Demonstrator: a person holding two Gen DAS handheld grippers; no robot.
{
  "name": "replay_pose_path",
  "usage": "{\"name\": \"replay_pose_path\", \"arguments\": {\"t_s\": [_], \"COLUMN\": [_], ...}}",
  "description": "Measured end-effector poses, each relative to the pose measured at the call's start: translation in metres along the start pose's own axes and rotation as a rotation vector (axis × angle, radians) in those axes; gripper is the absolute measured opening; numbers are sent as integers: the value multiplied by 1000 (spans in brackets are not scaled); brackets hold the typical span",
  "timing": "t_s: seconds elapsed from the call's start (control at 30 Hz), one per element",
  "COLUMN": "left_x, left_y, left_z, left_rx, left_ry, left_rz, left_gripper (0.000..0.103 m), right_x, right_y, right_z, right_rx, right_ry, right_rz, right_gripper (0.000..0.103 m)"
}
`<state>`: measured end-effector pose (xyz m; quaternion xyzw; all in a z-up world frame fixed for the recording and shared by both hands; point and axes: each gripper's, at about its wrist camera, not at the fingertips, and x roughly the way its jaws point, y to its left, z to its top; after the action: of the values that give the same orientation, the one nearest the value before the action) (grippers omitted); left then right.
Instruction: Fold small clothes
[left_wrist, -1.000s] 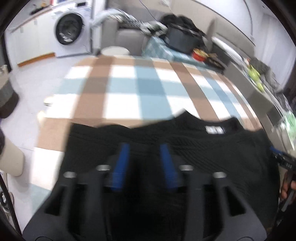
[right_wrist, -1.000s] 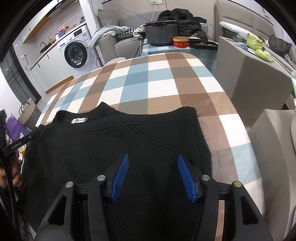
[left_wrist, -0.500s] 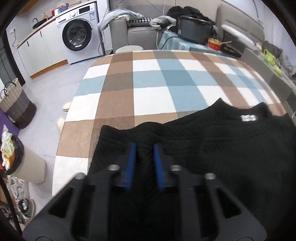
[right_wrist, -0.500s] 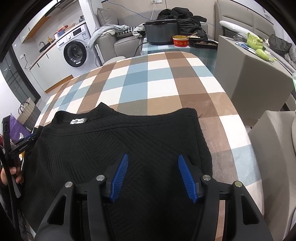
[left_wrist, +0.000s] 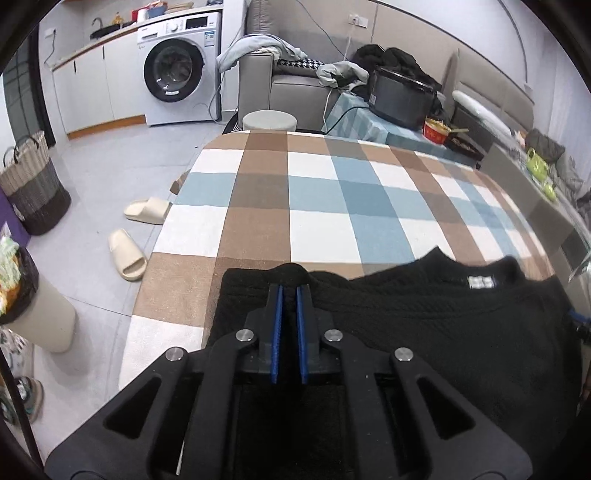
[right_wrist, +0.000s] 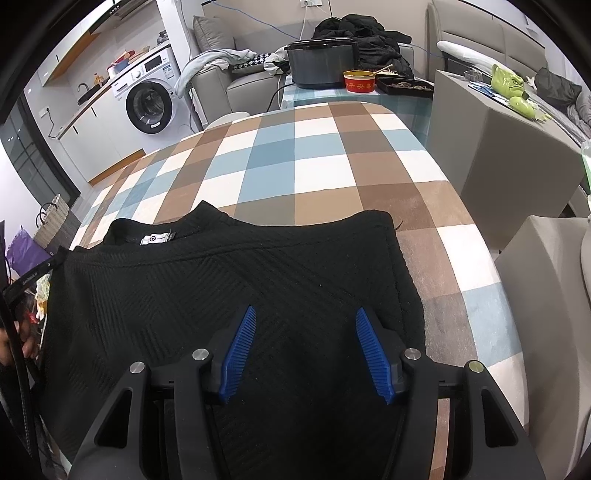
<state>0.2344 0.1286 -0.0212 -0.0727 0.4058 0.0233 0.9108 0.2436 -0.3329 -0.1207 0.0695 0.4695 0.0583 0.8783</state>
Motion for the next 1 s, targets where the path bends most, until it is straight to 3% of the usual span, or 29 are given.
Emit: {"name": "replay_pose_path", "arguments": {"t_s": [0.17, 0.27, 0.33, 0.37, 0.47, 0.63, 0.73, 0.83, 0.9, 1.0], "left_x": [24, 19, 13, 10, 9, 9, 7, 6, 2, -2], "left_y": [4, 8, 11, 13, 23, 37, 36, 38, 40, 43], "left_z": [-2, -5, -7, -7, -9, -15, -17, -18, -19, -21], "left_rx": [-35, -60, -67, -69, -88, -146, -135, -142, -147, -148], "left_ry": [86, 102, 91, 79, 83, 106, 105, 107, 103, 102], "left_rz": [29, 26, 45, 58, 86, 59, 65, 68, 72, 84], "left_gripper": [9, 29, 60, 64, 66, 66, 66, 66, 66, 66], "right_x": [-3, -19, -30, -34, -28, -9, 4, 14, 8, -5], "right_y": [-2, -11, -27, -40, -67, -71, -57, -40, -38, -44], "right_z": [0, 0, 0, 1, 4, 11, 18, 23, 26, 30], "right_rx": [7, 22, 69, 109, 193, 211, 175, 101, 88, 108], "right_ry": [0, -48, -85, -101, -68, -30, -9, 0, -59, -139], "right_rz": [-3, -5, -29, -42, -44, 47, 83, 47, 57, -18], "right_gripper": [58, 58, 67, 73, 73, 72, 54, 12, 6, 6]}}
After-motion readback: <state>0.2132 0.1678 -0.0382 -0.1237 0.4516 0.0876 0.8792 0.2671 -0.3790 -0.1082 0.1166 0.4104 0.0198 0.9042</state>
